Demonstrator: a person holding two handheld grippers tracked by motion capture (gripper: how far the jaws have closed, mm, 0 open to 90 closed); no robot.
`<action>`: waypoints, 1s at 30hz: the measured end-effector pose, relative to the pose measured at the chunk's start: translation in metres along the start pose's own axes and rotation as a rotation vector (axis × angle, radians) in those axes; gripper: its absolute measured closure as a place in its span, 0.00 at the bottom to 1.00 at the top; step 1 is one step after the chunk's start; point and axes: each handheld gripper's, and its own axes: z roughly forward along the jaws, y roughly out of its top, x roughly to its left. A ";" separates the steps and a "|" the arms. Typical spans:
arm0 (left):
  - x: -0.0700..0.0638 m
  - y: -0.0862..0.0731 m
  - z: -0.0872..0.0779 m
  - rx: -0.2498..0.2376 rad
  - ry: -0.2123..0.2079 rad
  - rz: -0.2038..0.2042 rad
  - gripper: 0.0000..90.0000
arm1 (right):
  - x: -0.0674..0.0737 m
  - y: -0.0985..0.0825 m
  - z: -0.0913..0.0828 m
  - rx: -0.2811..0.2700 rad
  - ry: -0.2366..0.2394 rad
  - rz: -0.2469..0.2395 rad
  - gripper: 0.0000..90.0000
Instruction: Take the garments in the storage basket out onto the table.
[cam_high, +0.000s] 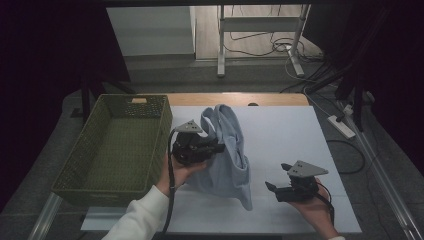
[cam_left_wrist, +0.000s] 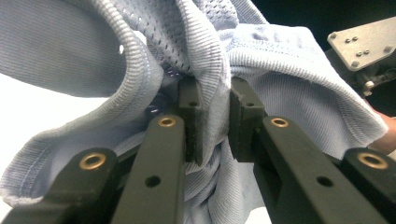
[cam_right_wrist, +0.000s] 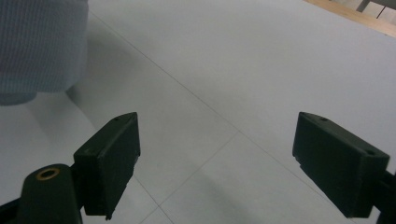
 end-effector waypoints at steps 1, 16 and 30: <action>0.000 0.000 0.002 0.002 -0.001 -0.001 0.86 | 0.000 0.000 0.000 0.000 -0.001 -0.001 0.17; 0.003 0.001 0.019 0.032 0.007 -0.003 0.86 | -0.001 0.000 0.000 0.003 -0.006 -0.004 0.17; 0.010 0.003 0.028 0.047 0.025 -0.006 0.85 | 0.000 0.000 0.000 0.005 -0.006 0.000 0.17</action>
